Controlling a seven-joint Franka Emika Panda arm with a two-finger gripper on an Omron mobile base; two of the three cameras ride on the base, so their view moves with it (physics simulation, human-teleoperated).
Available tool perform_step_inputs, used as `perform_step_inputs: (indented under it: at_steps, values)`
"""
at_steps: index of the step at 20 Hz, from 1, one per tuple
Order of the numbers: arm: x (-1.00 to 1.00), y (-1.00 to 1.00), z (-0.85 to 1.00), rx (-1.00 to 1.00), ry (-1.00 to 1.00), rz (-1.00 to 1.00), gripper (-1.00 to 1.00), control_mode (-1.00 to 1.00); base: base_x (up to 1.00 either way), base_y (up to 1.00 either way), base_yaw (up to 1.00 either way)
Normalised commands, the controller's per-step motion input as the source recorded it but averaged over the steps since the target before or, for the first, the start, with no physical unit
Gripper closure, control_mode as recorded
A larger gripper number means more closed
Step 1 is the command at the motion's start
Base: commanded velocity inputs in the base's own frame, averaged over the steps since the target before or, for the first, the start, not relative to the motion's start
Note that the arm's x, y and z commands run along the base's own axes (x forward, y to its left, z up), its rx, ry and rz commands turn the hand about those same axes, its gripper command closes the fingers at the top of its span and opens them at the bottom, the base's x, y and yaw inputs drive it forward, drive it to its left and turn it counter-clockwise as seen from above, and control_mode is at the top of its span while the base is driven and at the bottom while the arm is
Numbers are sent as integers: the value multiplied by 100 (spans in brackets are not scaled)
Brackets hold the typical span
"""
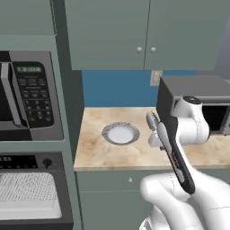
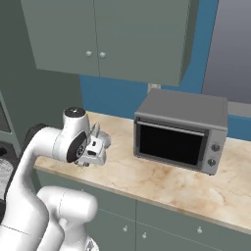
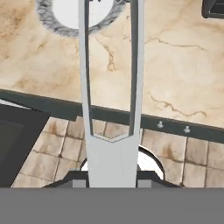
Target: Pick up the tongs from the counter and place them near the plate next to the oven.
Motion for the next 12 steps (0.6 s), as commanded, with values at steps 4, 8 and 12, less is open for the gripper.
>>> perform_step_inputs:
  at_steps: [4,8,12]
  values:
    - [74,0,9,0,15,-15,100,-100,0,0,0]
    - [42,-6,-4,-21,12,-2,100,-100,0,0,0]
    - [33,-16,-23,-22,9,0,100,-100,0,0,0]
